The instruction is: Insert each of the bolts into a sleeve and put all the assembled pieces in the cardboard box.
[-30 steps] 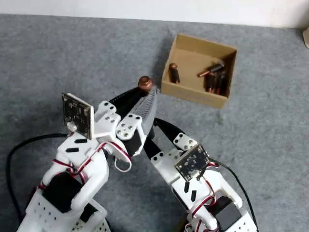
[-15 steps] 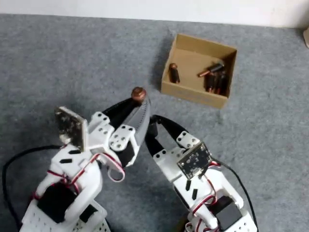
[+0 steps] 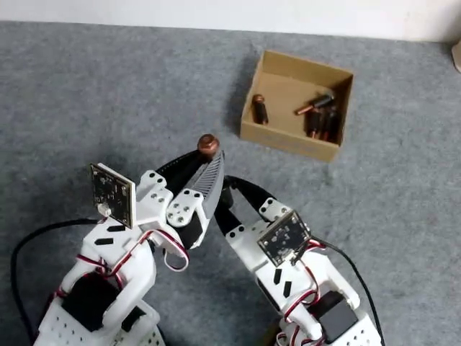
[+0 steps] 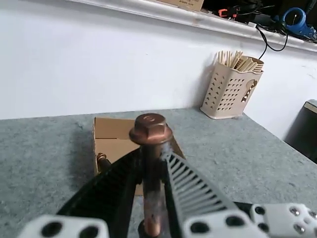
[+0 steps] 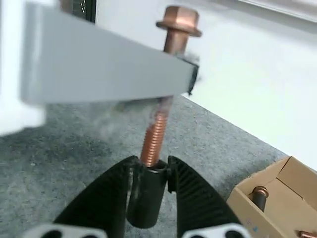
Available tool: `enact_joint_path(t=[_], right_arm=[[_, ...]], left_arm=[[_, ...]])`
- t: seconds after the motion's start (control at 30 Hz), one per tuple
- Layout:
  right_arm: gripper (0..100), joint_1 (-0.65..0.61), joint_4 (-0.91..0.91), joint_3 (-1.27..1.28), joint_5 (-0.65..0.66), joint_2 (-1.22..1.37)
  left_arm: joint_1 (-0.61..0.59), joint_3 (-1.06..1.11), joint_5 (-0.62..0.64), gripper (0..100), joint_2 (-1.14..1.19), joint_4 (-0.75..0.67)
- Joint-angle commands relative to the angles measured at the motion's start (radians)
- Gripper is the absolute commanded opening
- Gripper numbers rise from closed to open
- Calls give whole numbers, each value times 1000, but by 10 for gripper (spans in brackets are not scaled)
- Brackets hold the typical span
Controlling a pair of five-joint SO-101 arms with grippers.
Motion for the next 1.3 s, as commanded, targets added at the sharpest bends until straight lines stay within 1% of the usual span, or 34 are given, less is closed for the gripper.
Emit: enact_joint_path(t=[0.0, 0.17, 0.27, 0.53, 0.7, 0.97, 1.03, 1.17, 1.2, 1.27], right_arm=[[4, -13, -7, -12, 9, -13], [4, -12, -5, -12, 9, -13], [4, -15, -5, -12, 9, -13], [4, -15, -5, -12, 9, -13], [4, -12, -7, -12, 9, -13], [4, -12, -8, -12, 9, -13], [4, -12, -8, -12, 9, -13], [4, -12, -8, -12, 9, -13], [4, -12, -8, -12, 9, -13], [4, -13, -8, -12, 9, -13]], left_arm=[[13, -1, 2, 5, -10, -41], [-10, 35, 6, 5, -10, -44], [-7, 94, 8, 5, -19, -48], [-7, 108, 8, 5, -19, -40], [-7, 120, 8, 5, -19, 21], [-15, 113, 2, 13, -19, 63], [-15, 113, 2, 71, -19, 83], [-15, 113, 2, 258, -18, 143], [-15, 113, 0, 286, -16, 158], [-15, 113, 0, 298, -16, 183]])
